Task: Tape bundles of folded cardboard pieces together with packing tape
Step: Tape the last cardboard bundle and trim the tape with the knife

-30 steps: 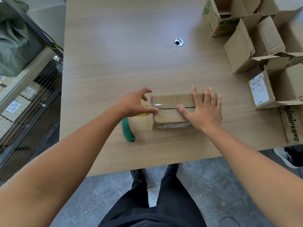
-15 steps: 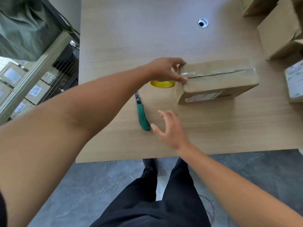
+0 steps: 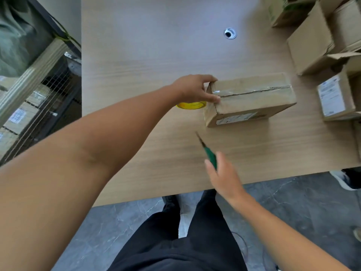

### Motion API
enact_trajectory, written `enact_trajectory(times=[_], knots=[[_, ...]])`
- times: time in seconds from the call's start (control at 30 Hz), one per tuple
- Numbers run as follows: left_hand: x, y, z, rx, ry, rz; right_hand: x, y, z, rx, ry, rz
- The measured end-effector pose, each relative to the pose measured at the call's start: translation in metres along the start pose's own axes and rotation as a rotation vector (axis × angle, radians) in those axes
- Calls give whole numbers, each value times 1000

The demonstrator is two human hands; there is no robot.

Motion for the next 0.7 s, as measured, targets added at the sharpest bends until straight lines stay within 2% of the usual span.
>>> enact_trajectory(times=[0.13,0.2,0.23,0.33,0.43,0.5,0.57,0.63,0.7], knots=[[0,-3,6,-108,31,15,-19,9,-91,89,441,52],[-1,-3,12,-145,51,20,15,-17,-121,89,508,24],[-2,-2,14,-145,74,18,36,-33,-129,85,479,6],[-10,-6,11,-119,171,11,86,-62,-123,-75,235,53],[-27,-24,6,-307,254,-20,91,-60,-106,-178,99,109],[-42,-38,11,-574,153,-46,89,-58,-101,-177,68,100],[-55,-46,21,-707,67,-37,88,-58,-99,-193,41,97],[-61,-51,23,-717,142,-47,86,-61,-101,-208,19,88],[-58,-56,18,-529,275,-105,86,-62,-104,-226,-11,70]])
Point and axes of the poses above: each hand's wrist, its own x-axis towards the middle knuckle, its own z-axis out of the palm, y = z × x, the point moved 5 cm from there along x, towards the middle knuckle, and after that the axes turned 15 degrees about -x, right-handed, at the moved point
